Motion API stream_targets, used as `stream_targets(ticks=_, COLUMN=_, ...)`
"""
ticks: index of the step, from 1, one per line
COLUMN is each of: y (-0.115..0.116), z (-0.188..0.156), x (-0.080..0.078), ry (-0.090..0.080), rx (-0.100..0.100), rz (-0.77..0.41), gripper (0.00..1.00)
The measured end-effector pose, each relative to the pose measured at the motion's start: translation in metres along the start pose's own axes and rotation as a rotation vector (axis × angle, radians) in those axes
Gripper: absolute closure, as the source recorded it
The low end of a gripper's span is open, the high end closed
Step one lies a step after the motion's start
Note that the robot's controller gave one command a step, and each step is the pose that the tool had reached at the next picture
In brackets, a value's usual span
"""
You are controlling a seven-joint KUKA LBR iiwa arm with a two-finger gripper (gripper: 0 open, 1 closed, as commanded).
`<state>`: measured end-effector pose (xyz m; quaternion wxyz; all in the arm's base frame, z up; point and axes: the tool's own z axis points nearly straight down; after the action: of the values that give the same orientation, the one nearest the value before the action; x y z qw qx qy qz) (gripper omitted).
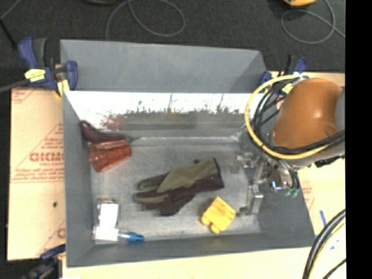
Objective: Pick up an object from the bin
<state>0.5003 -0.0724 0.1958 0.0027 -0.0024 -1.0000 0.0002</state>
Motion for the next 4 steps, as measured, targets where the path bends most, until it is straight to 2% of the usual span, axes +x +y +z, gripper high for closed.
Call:
stream_targets(ticks=1, y=0.0, z=-0.004, x=-0.002, ry=-0.008, rx=0.001, rz=-0.002, gripper=0.0)
stream_targets(ticks=2, y=0.02, z=0.033, x=-0.016, ry=-0.014, rx=0.003, rz=-0.056, gripper=0.0)
stream_targets(ticks=3, y=0.031, z=0.082, x=-0.042, ry=-0.012, rx=0.0, rz=-0.033, gripper=0.0)
stream_targets(ticks=4, y=0.07, z=0.111, x=-0.058, ry=-0.008, rx=0.014, rz=-0.057, gripper=1.0)
